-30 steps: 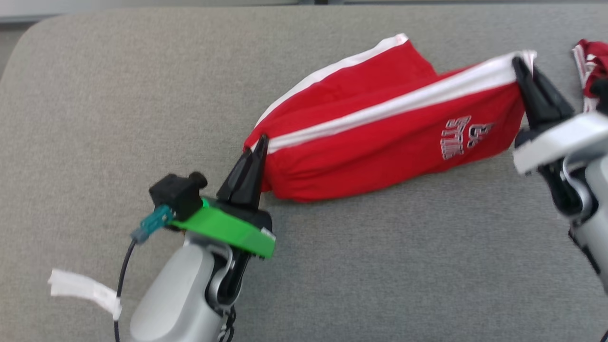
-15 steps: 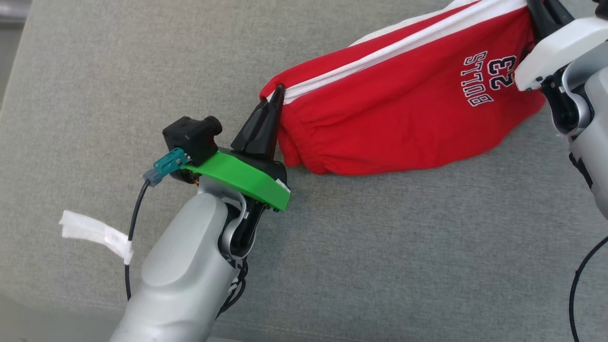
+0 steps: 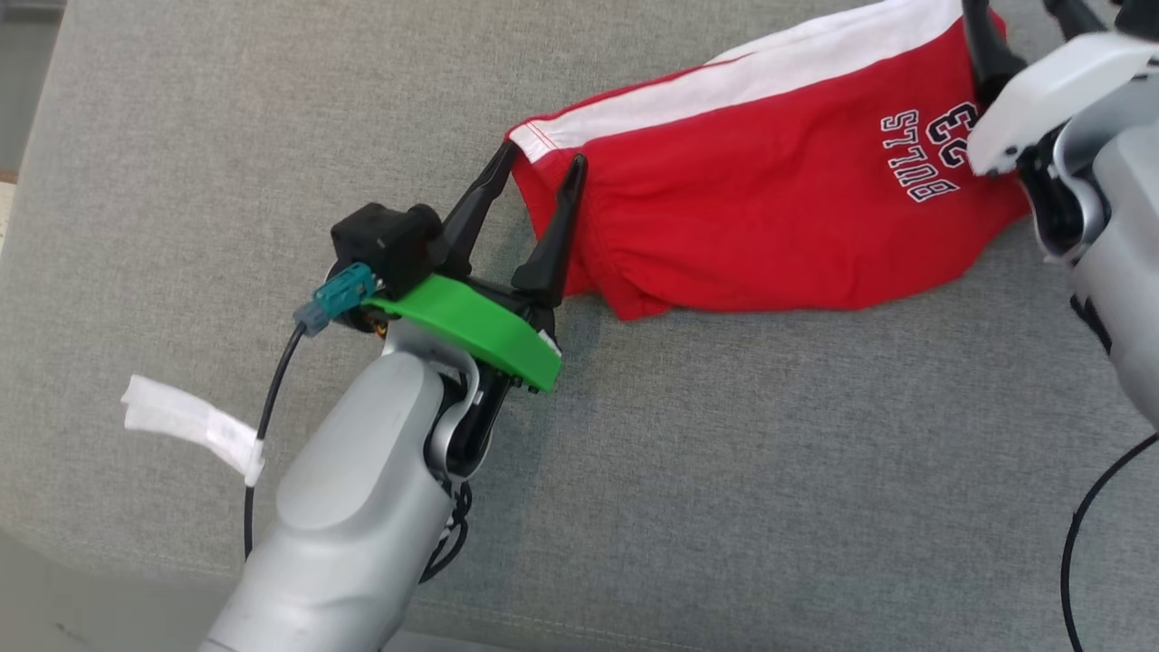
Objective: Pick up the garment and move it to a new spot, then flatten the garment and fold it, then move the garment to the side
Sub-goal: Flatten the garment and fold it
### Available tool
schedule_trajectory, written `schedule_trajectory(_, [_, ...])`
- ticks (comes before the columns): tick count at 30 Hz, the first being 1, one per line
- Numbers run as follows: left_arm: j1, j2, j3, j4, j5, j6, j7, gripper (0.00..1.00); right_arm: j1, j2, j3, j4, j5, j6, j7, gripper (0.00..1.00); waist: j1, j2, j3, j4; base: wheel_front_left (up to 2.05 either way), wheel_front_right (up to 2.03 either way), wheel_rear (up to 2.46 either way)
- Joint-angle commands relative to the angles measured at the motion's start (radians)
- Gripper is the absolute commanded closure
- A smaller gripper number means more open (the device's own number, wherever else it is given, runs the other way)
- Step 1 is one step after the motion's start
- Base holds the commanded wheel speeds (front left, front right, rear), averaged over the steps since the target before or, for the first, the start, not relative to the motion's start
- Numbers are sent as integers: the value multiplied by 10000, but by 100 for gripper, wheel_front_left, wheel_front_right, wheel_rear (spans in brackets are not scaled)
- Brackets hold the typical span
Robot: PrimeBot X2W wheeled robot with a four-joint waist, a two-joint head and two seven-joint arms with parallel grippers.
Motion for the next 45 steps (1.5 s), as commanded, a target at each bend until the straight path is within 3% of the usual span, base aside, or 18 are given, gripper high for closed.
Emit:
schedule_trajectory(1, [327, 27, 136, -54, 165, 53, -1, 0, 347, -70, 112, -100, 120, -17, -73, 0, 0, 0, -283, -105, 0, 0, 0])
schedule_trajectory(9, [1701, 29, 1106, -711, 1245, 80, -1, 0, 1622, -574, 90, -792, 371, -17, -109, 0, 0, 0, -968, -142, 0, 0, 0])
schedule_trajectory(19, [3793, 33, 3390, -2763, 3498, 539, -1, 0, 2424, -596, 612, -337, 977, -17, -96, 0, 0, 0, -1154, -33, 0, 0, 0])
schedule_trajectory(24, [4566, 25, 4268, -3607, 3991, 739, -1, 0, 2282, -715, 849, -8, 1267, -17, 22, 0, 0, 0, -1008, 117, 0, 0, 0])
schedule_trajectory(29, [4937, 24, 4549, -3938, 3845, 819, -1, 0, 2231, -689, 1087, 232, 1614, -17, 307, 0, 0, 0, -912, 266, 0, 0, 0])
schedule_trajectory(30, [4971, 24, 4538, -3966, 3824, 828, -1, 0, 2263, -668, 1152, 178, 1688, -16, 384, 52, 0, 0, -905, 285, 0, 0, 0])
schedule_trajectory(31, [5010, 24, 4514, -3981, 3800, 838, -1, 0, 2297, -661, 1221, 108, 1777, -11, 437, 83, 0, 0, -903, 300, 0, 0, 0])
schedule_trajectory(32, [5037, 24, 4493, -3983, 3795, 851, -1, 0, 2324, -661, 1281, 66, 1850, -11, 451, 100, 0, 0, -908, 305, 0, 0, 0])
schedule_trajectory(45, [5208, 25, 4451, -3872, 4026, 756, -1, 0, 2900, -1060, 1565, -506, 2467, -16, -74, 100, 0, 0, -1594, -290, 0, 0, 0])
